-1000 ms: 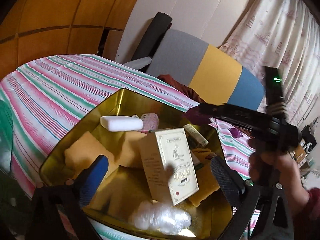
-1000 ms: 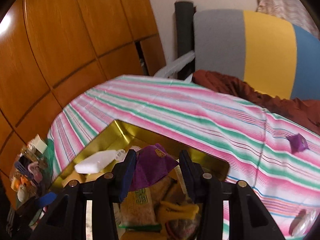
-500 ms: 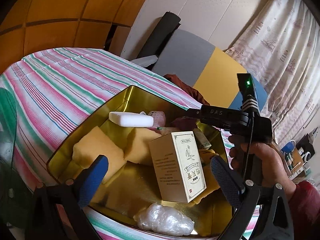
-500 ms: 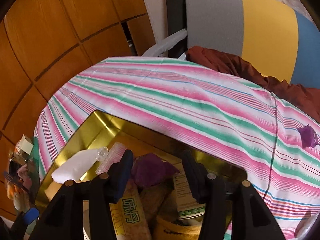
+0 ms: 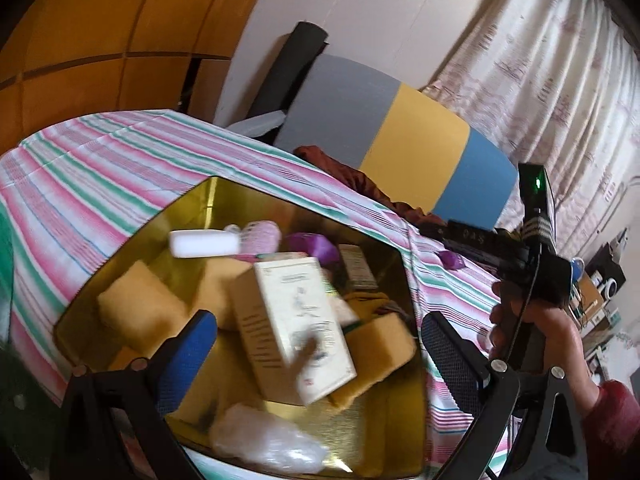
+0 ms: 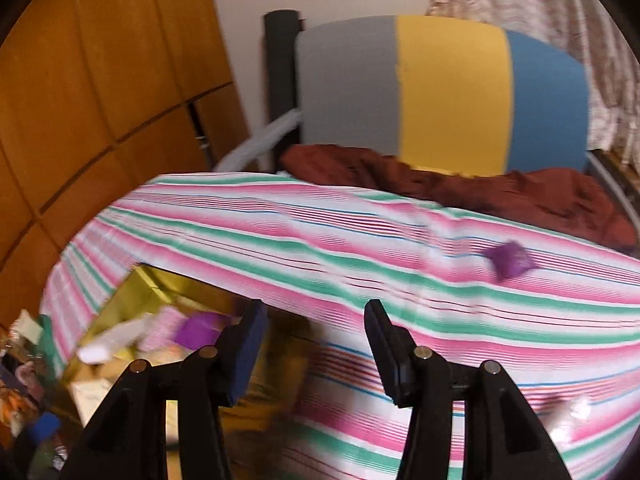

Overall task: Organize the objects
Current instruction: 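Carry box and purple packet to the gold tray and release both, then move the right tool back and grasp the plastic-wrapped ball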

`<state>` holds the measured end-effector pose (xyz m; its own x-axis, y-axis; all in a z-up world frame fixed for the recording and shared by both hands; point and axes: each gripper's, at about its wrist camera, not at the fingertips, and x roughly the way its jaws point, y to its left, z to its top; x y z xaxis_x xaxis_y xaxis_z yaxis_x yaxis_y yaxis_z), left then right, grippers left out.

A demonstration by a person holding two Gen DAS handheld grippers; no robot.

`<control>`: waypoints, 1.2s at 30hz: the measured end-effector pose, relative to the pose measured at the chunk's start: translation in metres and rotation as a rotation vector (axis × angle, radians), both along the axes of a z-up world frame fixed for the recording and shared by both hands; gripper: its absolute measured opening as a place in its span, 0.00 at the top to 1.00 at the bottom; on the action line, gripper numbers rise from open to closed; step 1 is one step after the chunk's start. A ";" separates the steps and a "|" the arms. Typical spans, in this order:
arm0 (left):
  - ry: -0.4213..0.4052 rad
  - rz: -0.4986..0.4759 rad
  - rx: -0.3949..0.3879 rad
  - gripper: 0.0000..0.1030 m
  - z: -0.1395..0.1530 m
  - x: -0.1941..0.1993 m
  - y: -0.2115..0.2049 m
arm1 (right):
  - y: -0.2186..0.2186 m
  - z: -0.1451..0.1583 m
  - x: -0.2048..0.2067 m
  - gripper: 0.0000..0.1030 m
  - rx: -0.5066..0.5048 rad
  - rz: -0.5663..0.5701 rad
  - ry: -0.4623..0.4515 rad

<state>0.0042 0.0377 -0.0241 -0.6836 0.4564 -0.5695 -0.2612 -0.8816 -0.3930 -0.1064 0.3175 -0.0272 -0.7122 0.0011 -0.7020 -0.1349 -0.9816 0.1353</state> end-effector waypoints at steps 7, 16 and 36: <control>0.017 -0.070 -0.013 0.00 0.009 0.005 0.035 | 0.065 -0.005 0.052 0.50 0.201 -0.309 -0.076; 0.013 -0.161 -0.024 0.00 0.015 0.014 0.077 | 0.139 -0.037 0.105 0.50 0.143 -0.594 -0.209; -0.007 -0.236 -0.101 0.00 0.022 -0.011 0.136 | 0.152 -0.065 0.076 0.69 0.022 -0.435 -0.157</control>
<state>-0.0065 0.1741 -0.0023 -0.5605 0.5439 -0.6246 -0.4621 -0.8312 -0.3091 -0.0306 0.4691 -0.0923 -0.5272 0.2925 -0.7978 -0.5521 -0.8316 0.0599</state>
